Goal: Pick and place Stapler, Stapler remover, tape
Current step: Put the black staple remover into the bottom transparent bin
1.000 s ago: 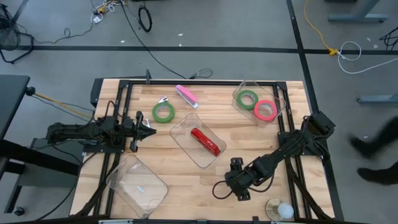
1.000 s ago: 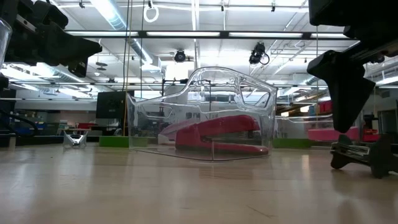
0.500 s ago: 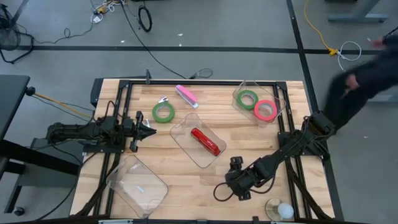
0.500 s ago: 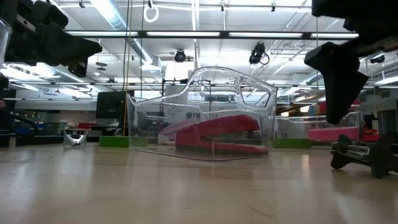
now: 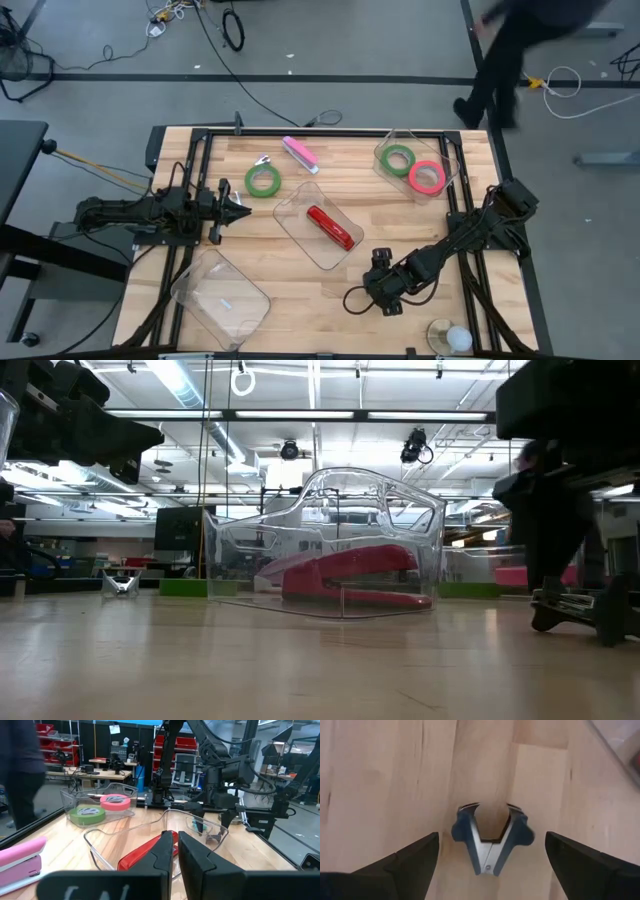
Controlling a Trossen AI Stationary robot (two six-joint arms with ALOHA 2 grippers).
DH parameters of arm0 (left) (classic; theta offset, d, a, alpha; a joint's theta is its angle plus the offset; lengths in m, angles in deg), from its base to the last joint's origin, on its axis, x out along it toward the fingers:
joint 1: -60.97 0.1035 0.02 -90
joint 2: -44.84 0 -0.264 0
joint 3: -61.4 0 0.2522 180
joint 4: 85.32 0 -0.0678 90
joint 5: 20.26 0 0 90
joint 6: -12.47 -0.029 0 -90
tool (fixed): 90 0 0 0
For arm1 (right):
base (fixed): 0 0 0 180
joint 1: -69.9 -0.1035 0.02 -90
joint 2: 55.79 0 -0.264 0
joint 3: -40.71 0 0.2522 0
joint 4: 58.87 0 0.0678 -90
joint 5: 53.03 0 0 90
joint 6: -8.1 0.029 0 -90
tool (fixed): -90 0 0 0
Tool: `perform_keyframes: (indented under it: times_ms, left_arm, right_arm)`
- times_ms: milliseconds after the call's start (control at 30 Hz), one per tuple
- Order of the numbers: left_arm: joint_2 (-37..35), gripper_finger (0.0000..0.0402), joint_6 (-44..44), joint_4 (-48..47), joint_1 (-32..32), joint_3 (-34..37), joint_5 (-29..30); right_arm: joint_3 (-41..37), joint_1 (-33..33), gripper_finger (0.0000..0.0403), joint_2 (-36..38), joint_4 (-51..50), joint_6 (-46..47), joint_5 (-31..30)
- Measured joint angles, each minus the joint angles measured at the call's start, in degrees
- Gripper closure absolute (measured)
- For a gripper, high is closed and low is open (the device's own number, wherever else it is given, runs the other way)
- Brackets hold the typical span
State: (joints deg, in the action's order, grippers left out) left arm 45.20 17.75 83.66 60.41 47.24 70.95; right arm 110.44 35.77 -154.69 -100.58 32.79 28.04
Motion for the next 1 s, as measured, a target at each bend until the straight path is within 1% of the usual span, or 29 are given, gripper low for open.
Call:
perform_keyframes:
  times_ms: [100, 233, 600, 700, 833, 1000]
  left_arm:
    - [0.00, 0.0371, -0.01, 0.00, 0.00, 0.02, 0.01]
    - [0.00, 0.0371, 0.00, 0.00, 0.00, 0.00, 0.00]
    - [0.00, 0.0371, 0.02, 0.00, 0.00, 0.00, 0.02]
    - [0.00, 0.0372, 0.02, 0.00, 0.00, 0.01, 0.00]
    - [0.00, 0.0372, 0.02, 0.00, 0.00, 0.00, 0.00]
    - [0.00, 0.0371, 0.02, 0.00, 0.00, 0.00, 0.00]
  right_arm:
    - [-0.71, -0.02, 0.0041, 0.00, 1.38, -0.05, 0.28]
    - [-2.68, 0.09, 0.0041, 0.00, 5.77, 0.07, 0.38]
    - [-3.32, 0.20, 0.0041, 0.00, 7.51, 0.34, 0.35]
    - [-3.32, 0.20, 0.0042, 0.00, 7.82, 0.33, -0.53]
    - [-3.32, 0.26, 0.0054, -0.01, 7.78, 0.33, -0.58]
    - [-3.30, 0.24, 0.0087, -0.01, 7.80, 0.33, -0.52]
